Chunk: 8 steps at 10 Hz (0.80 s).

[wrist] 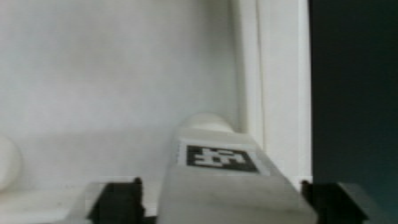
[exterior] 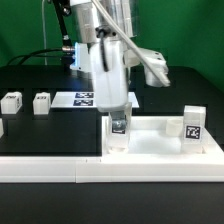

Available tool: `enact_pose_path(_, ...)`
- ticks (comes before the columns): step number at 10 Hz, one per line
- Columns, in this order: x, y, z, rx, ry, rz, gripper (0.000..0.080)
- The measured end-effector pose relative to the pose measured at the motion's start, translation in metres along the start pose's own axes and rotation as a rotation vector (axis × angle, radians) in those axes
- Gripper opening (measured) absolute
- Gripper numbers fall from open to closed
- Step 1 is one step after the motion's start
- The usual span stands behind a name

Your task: Assemble square table

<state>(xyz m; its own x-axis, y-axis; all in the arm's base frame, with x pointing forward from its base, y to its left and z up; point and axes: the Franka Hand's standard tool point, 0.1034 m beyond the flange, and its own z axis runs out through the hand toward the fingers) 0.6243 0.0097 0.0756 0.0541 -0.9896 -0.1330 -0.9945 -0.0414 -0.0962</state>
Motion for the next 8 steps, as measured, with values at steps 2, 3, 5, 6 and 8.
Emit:
enact_pose_path(2, -0.008, -0.003, -0.002, 0.011, 0.018, -0.381, 0.0622)
enact_pose_path(3, -0.006, -0.002, -0.001, 0.009, 0.019, -0.399, 0.0642)
enact_pose_path(5, -0.005, -0.002, -0.001, 0.006, 0.021, -0.53, 0.0648)
enact_pose_path(6, -0.003, -0.002, 0.0, 0.001, 0.031, -0.663, 0.0648)
enact_pose_path(8, 0.004, 0.001, 0.002, -0.047, 0.054, -1.071, 0.0649)
